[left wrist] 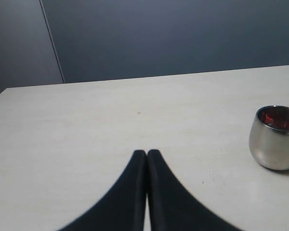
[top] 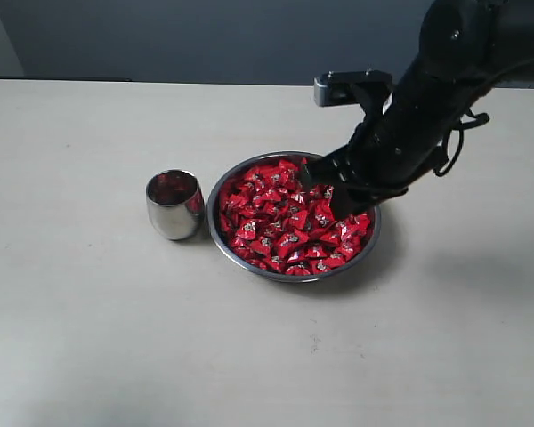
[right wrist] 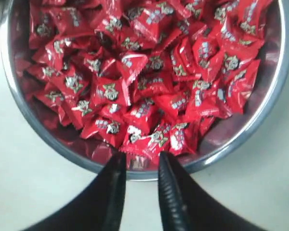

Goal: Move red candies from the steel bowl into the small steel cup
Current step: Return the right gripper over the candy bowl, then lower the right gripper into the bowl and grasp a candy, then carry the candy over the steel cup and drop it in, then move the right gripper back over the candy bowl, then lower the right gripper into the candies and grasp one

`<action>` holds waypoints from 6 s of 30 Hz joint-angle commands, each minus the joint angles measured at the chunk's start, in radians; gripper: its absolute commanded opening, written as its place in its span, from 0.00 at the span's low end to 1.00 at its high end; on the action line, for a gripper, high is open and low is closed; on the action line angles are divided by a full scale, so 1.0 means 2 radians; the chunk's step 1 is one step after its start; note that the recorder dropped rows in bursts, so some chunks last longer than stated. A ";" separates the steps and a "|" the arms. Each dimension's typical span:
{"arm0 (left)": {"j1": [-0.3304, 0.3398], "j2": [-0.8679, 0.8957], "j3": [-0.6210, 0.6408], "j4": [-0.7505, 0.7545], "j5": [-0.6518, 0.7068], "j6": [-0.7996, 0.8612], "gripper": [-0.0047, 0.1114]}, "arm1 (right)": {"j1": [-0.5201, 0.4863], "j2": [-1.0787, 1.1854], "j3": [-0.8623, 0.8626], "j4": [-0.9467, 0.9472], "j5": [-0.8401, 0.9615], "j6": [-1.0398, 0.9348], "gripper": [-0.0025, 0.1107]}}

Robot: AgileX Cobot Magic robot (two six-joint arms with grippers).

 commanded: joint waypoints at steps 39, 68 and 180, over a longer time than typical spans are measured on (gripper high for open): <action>0.001 -0.002 -0.004 0.001 -0.001 -0.001 0.04 | -0.005 0.129 0.004 0.188 -0.088 -0.232 0.17; 0.001 -0.002 -0.004 0.001 -0.001 -0.001 0.04 | -0.004 -0.030 0.039 0.204 -0.058 -0.211 0.01; 0.001 -0.002 -0.004 0.001 -0.001 -0.001 0.04 | -0.046 0.120 -0.030 0.250 -0.078 -0.241 0.02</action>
